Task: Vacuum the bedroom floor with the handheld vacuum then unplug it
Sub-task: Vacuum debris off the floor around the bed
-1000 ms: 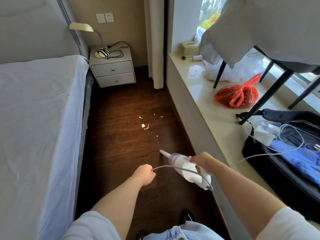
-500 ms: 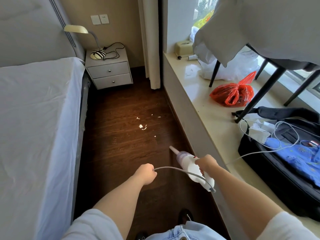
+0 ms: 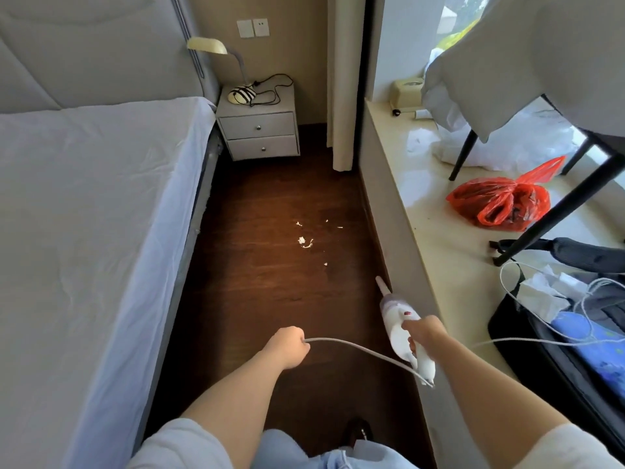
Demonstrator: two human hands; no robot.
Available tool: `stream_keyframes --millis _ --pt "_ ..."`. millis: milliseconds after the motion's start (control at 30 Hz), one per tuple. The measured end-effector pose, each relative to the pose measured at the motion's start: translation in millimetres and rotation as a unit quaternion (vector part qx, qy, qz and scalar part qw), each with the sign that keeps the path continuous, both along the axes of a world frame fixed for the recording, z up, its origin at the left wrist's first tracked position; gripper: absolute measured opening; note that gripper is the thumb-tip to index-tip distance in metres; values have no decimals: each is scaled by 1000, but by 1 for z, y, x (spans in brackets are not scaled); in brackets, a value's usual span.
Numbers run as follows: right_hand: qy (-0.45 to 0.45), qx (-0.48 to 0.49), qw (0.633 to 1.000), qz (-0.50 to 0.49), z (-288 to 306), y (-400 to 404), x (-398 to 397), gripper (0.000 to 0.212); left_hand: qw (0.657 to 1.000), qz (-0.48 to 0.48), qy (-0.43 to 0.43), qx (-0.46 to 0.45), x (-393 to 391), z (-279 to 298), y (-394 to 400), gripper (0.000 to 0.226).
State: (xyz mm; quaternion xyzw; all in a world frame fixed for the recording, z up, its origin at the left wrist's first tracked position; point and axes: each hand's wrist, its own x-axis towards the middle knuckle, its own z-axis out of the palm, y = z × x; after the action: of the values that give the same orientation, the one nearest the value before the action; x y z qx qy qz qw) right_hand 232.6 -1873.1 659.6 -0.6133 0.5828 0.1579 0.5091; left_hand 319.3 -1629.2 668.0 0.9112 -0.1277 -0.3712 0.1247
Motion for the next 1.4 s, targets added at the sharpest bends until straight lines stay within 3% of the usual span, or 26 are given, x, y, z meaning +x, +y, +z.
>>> stream_keyframes --millis 433,700,1000,1233,1400 --pt "21 20 993 112 20 30 62 48 999 53 7 -3 17 -11 25 23" --pt "28 3 976 216 35 95 127 37 996 84 -9 -22 65 -8 79 23" --pt "37 -20 942 332 29 220 207 43 990 139 -15 -6 124 1 190 26" --pt "44 -8 922 384 16 289 244 42 984 176 4 10 143 -3 260 26" --pt "44 -54 922 381 12 294 253 34 983 182 8 8 152 -4 269 25"
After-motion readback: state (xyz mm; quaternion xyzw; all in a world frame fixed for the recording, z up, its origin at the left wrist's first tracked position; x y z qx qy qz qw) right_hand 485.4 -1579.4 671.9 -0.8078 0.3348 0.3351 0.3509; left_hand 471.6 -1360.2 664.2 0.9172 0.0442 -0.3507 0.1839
